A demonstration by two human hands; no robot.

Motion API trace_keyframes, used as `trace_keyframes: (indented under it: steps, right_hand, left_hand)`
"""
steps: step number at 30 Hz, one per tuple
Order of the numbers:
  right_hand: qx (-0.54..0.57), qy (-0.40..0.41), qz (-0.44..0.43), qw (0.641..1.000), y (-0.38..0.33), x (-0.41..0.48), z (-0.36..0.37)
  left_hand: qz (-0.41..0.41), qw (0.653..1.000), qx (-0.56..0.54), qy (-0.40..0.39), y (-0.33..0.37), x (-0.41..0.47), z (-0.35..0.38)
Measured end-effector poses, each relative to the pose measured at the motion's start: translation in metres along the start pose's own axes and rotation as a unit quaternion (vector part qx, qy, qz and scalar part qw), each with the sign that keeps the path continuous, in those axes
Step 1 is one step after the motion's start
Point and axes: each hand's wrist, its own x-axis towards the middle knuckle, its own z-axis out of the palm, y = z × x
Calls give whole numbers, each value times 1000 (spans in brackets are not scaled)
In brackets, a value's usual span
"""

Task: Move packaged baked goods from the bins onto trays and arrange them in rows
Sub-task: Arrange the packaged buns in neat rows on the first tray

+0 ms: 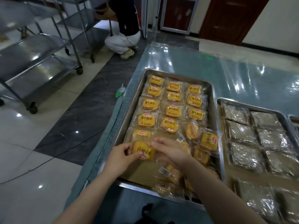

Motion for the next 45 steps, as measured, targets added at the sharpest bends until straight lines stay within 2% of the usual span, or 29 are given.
trace_keyframes:
  steps: [3,7,11,13,16,21,24,26,29,31,34,36,39,42,45]
  right_hand:
    - [-79,50,-13,996,6,4,3]
    - [-80,99,-26,992,9,6,7]
    - [-74,122,-38,989,7,8,7]
    - [-142,100,-41,984,3,8,6]
    - [-309,-2,-27,951,-4,8,11]
    - [-323,26,-118,939,-12,8,29]
    - [-371,45,-129,919,-13,5,34]
    - [-352,111,-130,920,-7,3,33]
    - [-204,195,-73,957,4,0,30]
    - [-76,171,-2,982,14,-3,31]
    - [-30,150,37,988,31,-4,35]
    - [-71,163,38,983,39,-4,38]
    - [-188,191,36,963,42,-2,34]
    - [-259,210,4,943,37,-3,19]
    - [-353,185,-23,917,31,-9,-3]
  left_hand:
    - [-29,999,-24,-25,-6,-5,-3]
    - [-59,990,-123,-27,-2,-9,-2]
    - [-77,984,-159,-19,-2,-8,-3]
    - [-83,981,-177,0,-6,-6,-7]
    - [-92,969,-226,26,-8,-4,-14]
    - [-20,999,-24,31,-8,3,-12]
    - [14,999,8,31,-9,0,-6]
    - [38,999,14,32,-11,-1,-2]
    - [65,994,78,37,-11,-1,1]
    - [90,986,137,21,-11,-1,5]
    - [142,962,230,-30,-15,-2,12]
    - [150,939,304,-56,-23,-4,16]
    - [147,918,366,-52,-28,-5,19]
    - [142,889,432,-51,-27,-2,21]
    - [126,887,437,-84,-31,1,19]
